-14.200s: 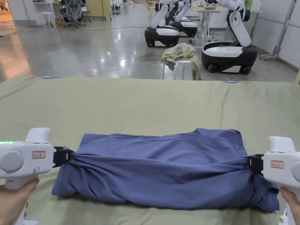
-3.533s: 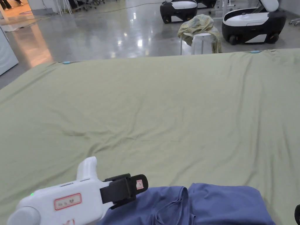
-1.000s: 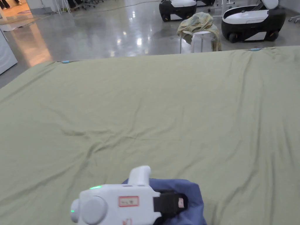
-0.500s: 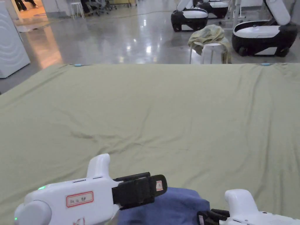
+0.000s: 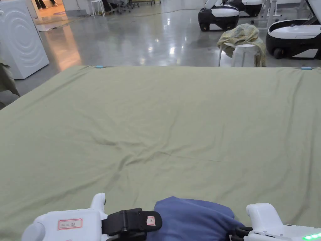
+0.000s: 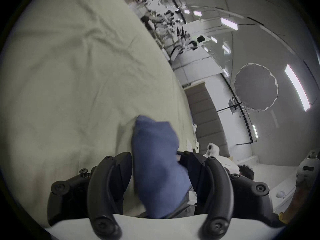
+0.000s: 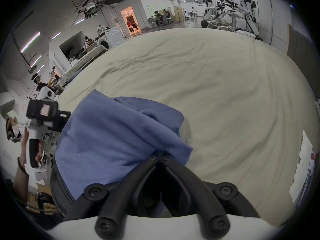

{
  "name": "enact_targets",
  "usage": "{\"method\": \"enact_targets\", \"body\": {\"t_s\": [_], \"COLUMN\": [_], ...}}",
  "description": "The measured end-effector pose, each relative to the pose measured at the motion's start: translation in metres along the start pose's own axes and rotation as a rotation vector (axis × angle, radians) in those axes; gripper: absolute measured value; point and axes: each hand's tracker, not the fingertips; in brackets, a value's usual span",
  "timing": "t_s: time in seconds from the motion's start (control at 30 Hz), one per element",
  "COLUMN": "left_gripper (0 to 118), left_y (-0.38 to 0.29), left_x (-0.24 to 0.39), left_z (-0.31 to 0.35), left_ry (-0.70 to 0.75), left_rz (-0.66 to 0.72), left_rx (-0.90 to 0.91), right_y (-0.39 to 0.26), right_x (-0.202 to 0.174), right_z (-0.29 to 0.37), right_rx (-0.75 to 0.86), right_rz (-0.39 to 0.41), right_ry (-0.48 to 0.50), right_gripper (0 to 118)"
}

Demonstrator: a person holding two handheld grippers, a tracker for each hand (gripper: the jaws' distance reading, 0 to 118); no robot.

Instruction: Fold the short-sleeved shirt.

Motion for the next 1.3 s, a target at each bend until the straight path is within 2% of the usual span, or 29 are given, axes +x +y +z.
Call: {"method": "enact_targets", "body": {"t_s": [0.07,0.13,0.2,0.3,0.33,0.37,0.4,0.43,0.53,0.63,0.67,0.77,0.87,0.97,1.07,1.1,1.17,1.2,1.3], "left_gripper": [67,67,67,65,60,48,28,26,24,24,24,24,24,25,25,30,56,61,61], "left_y": [0.0,0.0,0.0,-0.001,0.001,0.002,0.003,0.001,0.007,0.03,0.04,0.074,0.106,0.135,0.156,0.162,0.17,0.17,0.162], "left_x": [-0.012,-0.019,-0.017,-0.003,0.001,0.002,-0.002,-0.001,0.02,0.03,0.031,0.023,0.005,-0.021,-0.03,-0.032,-0.037,-0.038,-0.023], "left_z": [-0.012,-0.021,-0.038,-0.058,-0.06,-0.06,-0.058,-0.055,-0.035,0.031,0.059,0.154,0.23,0.272,0.277,0.274,0.275,0.275,0.277], "left_ry": [0.006,-0.136,-0.175,-0.124,-0.051,0.002,0.028,-0.028,-0.005,-0.132,-0.1,0.145,0.364,0.445,0.558,0.625,0.837,0.891,1.017], "left_rz": [0.027,0.081,0.106,-0.008,-0.063,-0.07,-0.028,0.046,-0.017,-0.012,-0.039,-0.101,-0.078,-0.032,-0.103,-0.066,-0.066,-0.055,-0.15], "left_rx": [-0.003,-0.007,-0.032,-0.062,-0.069,-0.063,-0.049,-0.045,-0.015,0.085,0.124,0.232,0.296,0.316,0.297,0.28,0.271,0.28,0.333], "right_y": [0.0,0.001,0.001,0.001,0.001,0.0,-0.001,-0.001,-0.002,0.006,0.009,0.011,0.006,-0.001,-0.004,-0.004,-0.003,-0.003,-0.003], "right_x": [-0.002,-0.004,-0.005,-0.004,-0.004,-0.003,-0.002,-0.002,-0.003,-0.003,-0.002,0.001,0.005,0.002,0.001,0.001,0.0,0.001,0.004], "right_z": [0.0,-0.001,-0.001,-0.001,0.0,0.0,0.001,0.002,0.02,0.045,0.05,0.056,0.051,0.043,0.035,0.034,0.035,0.036,0.043], "right_rx": [0.001,-0.001,-0.003,-0.002,-0.001,0.0,0.005,0.009,0.112,0.198,0.199,0.216,0.196,0.165,0.128,0.118,0.114,0.118,0.14], "right_rz": [0.003,0.012,0.022,0.024,0.023,0.018,0.011,0.008,0.025,-0.029,-0.034,-0.065,-0.133,-0.127,-0.112,-0.112,-0.117,-0.118,-0.135], "right_ry": [-0.006,-0.015,-0.021,-0.024,-0.025,-0.024,-0.016,-0.013,0.042,0.086,0.088,0.091,0.145,0.123,0.114,0.122,0.139,0.143,0.14], "right_gripper": [0,0,0,0,0,0,0,0,0,0,0,0,0,0,0,0,0,0,0]}}
